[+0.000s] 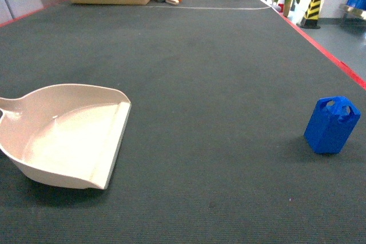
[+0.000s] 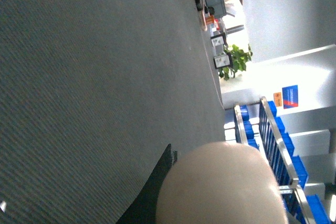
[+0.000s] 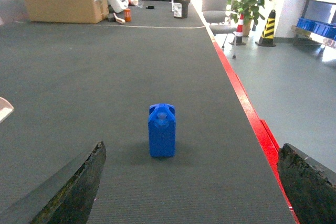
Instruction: Place part in tray to right shelf
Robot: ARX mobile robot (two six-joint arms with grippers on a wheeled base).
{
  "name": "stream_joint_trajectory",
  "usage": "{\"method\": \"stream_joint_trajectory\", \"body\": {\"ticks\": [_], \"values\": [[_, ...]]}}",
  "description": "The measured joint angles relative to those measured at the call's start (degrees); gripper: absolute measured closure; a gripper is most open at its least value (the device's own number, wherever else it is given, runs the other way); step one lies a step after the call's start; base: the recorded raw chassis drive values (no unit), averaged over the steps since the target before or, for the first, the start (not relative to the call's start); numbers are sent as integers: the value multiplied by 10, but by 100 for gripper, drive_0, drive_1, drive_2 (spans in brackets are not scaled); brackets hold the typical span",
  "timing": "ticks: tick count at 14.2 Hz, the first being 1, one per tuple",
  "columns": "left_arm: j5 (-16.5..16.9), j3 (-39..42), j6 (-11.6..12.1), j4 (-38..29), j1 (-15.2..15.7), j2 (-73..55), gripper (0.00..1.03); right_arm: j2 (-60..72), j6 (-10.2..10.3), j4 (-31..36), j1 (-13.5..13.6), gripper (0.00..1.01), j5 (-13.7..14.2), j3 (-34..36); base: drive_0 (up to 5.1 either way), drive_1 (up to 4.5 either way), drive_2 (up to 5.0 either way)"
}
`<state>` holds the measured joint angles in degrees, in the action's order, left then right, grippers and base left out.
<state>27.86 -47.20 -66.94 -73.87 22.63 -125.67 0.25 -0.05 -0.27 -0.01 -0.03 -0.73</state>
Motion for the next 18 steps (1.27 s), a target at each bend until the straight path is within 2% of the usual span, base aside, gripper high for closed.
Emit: {"method": "stream_joint_trajectory", "body": {"ticks": [1, 4, 5, 6, 7, 11, 12, 13, 14, 18], "values": [[-6, 27, -23, 2, -10, 31, 87, 0, 0, 0, 0, 3, 0, 0, 0, 0, 0], [-21, 99, -67, 4, -65, 140, 89, 0, 0, 0, 0, 3, 0, 0, 0, 0, 0], [-28, 126, -76, 4, -101, 188, 89, 0, 0, 0, 0, 3, 0, 0, 0, 0, 0], [-41, 147, -80, 4, -141, 224, 89, 0, 0, 0, 0, 3, 0, 0, 0, 0, 0], [-50, 157, -80, 4, -168, 243, 89, 0, 0, 0, 0, 3, 0, 0, 0, 0, 0], [-105, 193, -79, 4, -325, 287, 89, 0, 0, 0, 0, 3, 0, 0, 0, 0, 0], [-111, 210, -82, 7, -346, 296, 89, 0, 0, 0, 0, 3, 0, 0, 0, 0, 0], [-98, 205, -99, 0, -349, 287, 89, 0, 0, 1, 0, 3, 0, 0, 0, 0, 0], [-111, 204, -108, 2, -343, 273, 89, 0, 0, 1, 0, 3, 0, 0, 0, 0, 0], [-115, 211, -111, 4, -339, 258, 89, 0, 0, 0, 0, 3, 0, 0, 0, 0, 0]]}}
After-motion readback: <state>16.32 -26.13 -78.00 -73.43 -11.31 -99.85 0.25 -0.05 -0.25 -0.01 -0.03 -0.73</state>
